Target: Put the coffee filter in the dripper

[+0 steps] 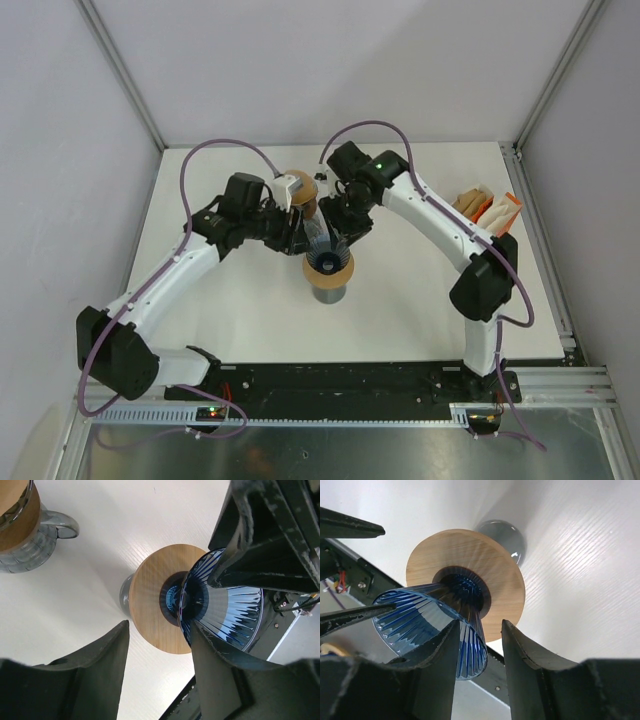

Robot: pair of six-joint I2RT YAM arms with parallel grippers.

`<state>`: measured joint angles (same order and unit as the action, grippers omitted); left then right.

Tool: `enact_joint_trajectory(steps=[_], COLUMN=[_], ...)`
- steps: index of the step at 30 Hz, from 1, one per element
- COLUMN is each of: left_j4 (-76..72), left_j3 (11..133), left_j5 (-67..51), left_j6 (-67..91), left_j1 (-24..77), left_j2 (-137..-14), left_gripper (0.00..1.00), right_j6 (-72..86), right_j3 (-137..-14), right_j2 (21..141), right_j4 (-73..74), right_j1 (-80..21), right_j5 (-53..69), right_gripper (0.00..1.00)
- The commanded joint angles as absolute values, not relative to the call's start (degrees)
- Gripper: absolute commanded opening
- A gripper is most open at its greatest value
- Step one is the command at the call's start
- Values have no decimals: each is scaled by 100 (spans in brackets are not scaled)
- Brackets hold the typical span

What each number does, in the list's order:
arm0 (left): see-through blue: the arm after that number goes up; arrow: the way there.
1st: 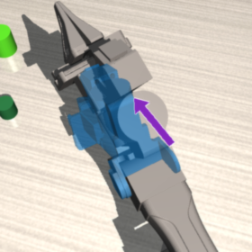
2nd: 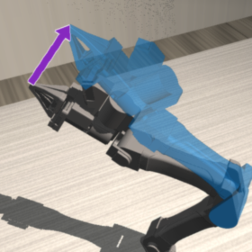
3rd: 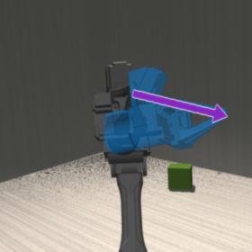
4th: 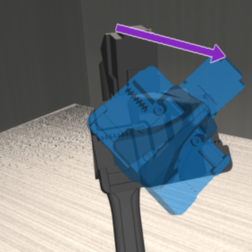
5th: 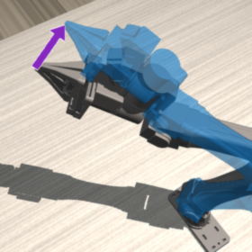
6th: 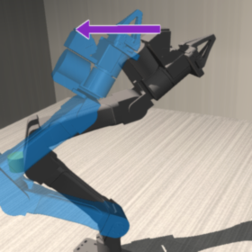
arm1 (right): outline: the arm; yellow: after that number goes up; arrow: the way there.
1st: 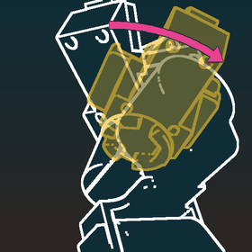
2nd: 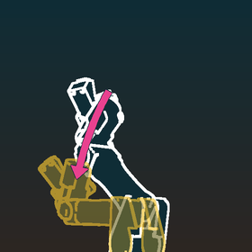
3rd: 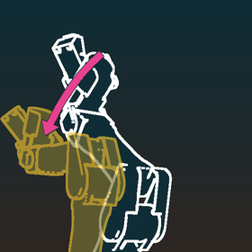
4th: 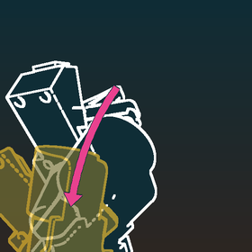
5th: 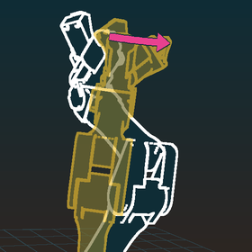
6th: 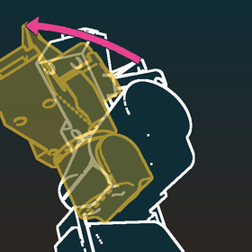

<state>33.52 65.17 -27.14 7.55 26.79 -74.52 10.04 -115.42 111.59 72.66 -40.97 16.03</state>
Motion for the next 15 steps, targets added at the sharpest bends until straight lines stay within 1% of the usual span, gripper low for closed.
enact_joint_trajectory(steps=[1,2,4,7,10,12,15], left_j4=[3159,3157,3149,3137,3118,3109,3104], left_j3=[6788,6786,6768,6729,6691,6683,6668], left_j5=[-2562,-2533,-2494,-2416,-2387,-2333,-2258], left_j6=[781,777,779,770,754,749,744], left_j1=[2794,2816,2846,2874,2895,2899,2900], left_j2=[-7449,-7442,-7442,-7468,-7554,-7637,-7747], left_gripper=[56,55,55,52,48,41,23], right_j6=[966,980,1012,1054,1077,1093,1195], right_j3=[-11080,-10928,-10706,-10481,-10209,-10067,-9878], right_j2=[10419,10316,10195,10080,10011,9991,9990], right_j4=[6631,6444,6249,6107,5917,5817,5696], right_j1=[-4387,-4452,-4539,-4581,-4576,-4561,-4432], right_j5=[882,797,590,297,280,316,537], right_gripper=[42,41,36,24,12,5,1])
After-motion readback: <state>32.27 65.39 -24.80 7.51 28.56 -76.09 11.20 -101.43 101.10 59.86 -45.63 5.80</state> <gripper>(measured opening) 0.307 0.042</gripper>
